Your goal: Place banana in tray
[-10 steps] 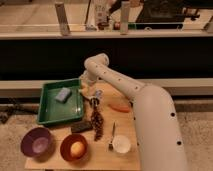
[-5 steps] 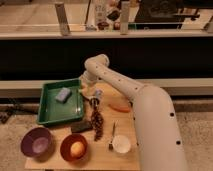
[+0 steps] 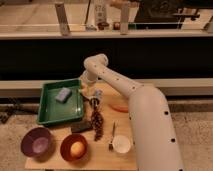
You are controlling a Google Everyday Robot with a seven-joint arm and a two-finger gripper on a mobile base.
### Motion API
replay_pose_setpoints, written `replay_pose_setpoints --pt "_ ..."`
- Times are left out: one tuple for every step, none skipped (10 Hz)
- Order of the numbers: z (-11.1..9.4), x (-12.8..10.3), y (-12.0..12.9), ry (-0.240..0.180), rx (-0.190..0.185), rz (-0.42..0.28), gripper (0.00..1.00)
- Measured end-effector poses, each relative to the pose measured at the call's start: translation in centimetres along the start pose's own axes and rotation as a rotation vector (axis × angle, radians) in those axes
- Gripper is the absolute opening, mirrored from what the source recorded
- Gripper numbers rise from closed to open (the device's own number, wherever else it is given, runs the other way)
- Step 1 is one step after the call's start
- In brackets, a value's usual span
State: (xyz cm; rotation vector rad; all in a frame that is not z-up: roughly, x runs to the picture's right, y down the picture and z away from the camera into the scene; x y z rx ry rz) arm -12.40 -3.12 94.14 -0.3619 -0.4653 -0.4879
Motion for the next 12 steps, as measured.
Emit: replay_pose_setpoints --pt "0.2 0.1 0.0 0.001 -0.009 0.005 0.80" --pt "0.3 0.4 0.1 0.003 -0.017 0.011 0.80" --pt "0.6 0.8 0.2 0.005 -0.030 0.024 0.80" --pt "0.8 1.0 0.3 0.007 -0.043 0.031 0.80" --pt "1.2 1.1 0.3 0.008 -0.058 0.038 0.80" --pt "1.6 1.1 0.3 0.009 -0.075 0.045 0.80" --pt "1.9 1.2 0.3 0.007 -0.091 0.056 0.77" --pt "2.1 1.5 0.5 0.008 -0.105 0.066 0.70" --pt "2.2 1.7 0.5 0.008 -0.117 0.071 0.61" --pt "2.4 1.6 0.5 0.004 -0.128 0.071 0.50" --pt "2.6 1.5 0.4 0.002 -0.135 0.071 0.44" --pt "2.6 1.6 0.3 0.000 -0.140 0.072 0.42"
